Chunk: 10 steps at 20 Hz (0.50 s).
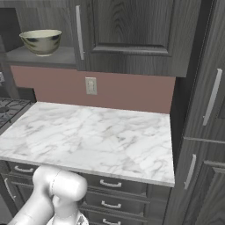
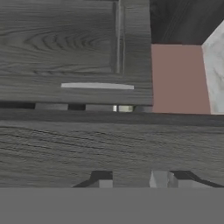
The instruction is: Open the cabinet. Pick the bowls from the counter and place them in the cabinet. Then close the cabinet.
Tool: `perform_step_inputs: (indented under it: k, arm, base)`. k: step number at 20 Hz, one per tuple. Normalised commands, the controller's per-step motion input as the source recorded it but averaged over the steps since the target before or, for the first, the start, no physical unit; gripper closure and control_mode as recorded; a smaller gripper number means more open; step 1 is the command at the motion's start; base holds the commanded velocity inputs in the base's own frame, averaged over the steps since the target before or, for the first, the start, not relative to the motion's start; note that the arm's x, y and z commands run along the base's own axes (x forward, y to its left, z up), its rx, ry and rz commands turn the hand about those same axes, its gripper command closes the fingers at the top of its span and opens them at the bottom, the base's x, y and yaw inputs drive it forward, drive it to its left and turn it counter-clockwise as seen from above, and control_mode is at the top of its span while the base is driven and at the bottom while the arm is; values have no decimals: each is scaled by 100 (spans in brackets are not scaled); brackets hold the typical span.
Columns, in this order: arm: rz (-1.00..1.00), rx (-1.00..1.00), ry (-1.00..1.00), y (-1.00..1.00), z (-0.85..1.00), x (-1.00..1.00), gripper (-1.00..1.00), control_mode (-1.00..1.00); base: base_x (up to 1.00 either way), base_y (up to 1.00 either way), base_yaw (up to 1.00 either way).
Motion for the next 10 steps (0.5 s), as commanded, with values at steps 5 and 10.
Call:
perform_step_inputs:
  k: [5,10]
  arm:
    - [1,0,-6,-1,-1,93,-100,-100]
    - [4,3,-2,-36,0,88,-100,-100]
  base:
    - [0,0,0]
    - [0,0,0]
